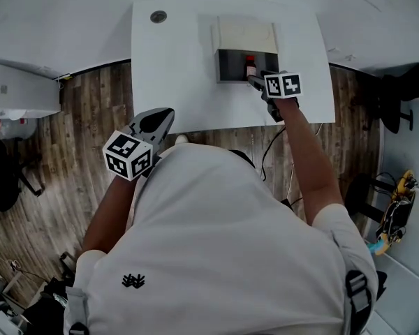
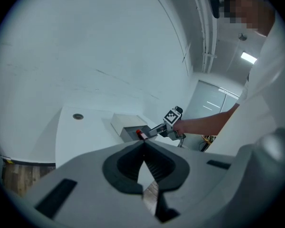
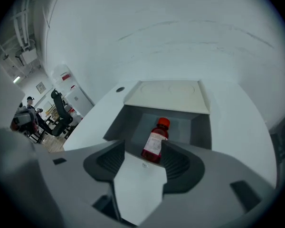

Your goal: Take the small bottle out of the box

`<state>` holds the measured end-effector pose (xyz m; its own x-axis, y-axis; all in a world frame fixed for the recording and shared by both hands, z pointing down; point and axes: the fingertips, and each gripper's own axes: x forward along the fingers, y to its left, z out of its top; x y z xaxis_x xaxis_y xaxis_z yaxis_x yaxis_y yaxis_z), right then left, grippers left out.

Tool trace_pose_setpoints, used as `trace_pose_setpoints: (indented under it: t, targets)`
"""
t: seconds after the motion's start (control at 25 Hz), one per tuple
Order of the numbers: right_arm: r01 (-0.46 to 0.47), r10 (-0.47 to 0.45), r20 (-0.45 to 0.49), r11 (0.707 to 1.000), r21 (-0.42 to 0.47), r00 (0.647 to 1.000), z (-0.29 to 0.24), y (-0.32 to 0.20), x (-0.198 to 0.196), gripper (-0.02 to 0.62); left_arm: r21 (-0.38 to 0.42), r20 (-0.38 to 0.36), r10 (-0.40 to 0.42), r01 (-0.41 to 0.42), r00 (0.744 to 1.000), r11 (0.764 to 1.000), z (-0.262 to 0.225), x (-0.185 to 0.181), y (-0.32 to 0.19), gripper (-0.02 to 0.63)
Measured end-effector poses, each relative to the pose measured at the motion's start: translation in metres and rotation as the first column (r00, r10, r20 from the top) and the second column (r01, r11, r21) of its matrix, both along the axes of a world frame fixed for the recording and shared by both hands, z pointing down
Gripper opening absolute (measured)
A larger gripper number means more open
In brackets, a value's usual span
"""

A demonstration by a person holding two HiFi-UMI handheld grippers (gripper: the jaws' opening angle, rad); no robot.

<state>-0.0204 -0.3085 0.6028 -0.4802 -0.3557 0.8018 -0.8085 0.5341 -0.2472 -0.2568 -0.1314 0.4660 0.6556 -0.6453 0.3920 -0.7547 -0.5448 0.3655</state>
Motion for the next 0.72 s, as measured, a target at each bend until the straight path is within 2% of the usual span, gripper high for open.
trace_pose_setpoints:
  t: [0.28, 0.44, 0.72]
  targets:
    - [-0.027, 0.019, -0.083, 0.996, -0.09, 0.996, 0.025, -0.018, -0.001, 0.281, -0.017, -0.021, 0.007, -0.007, 1.0, 1.0, 0.004, -0.013, -0.009, 0.006]
    - [-0.047, 0.027, -0.136, 0.988, -0.145, 0.99, 0.041, -0.029, -0.004, 0.284, -0.042, -0.026, -0.001, 0.0, 1.0, 0.999, 0.011, -0.028, -0.012, 0.006]
    - [-0.082, 0.018, -0.292, 0.975, -0.208, 0.956, 0.064, -0.041, 0.01, 0.288, -0.084, -0.032, -0.031, 0.028, 0.999, 0.996, 0.022, -0.049, -0.012, 0.006]
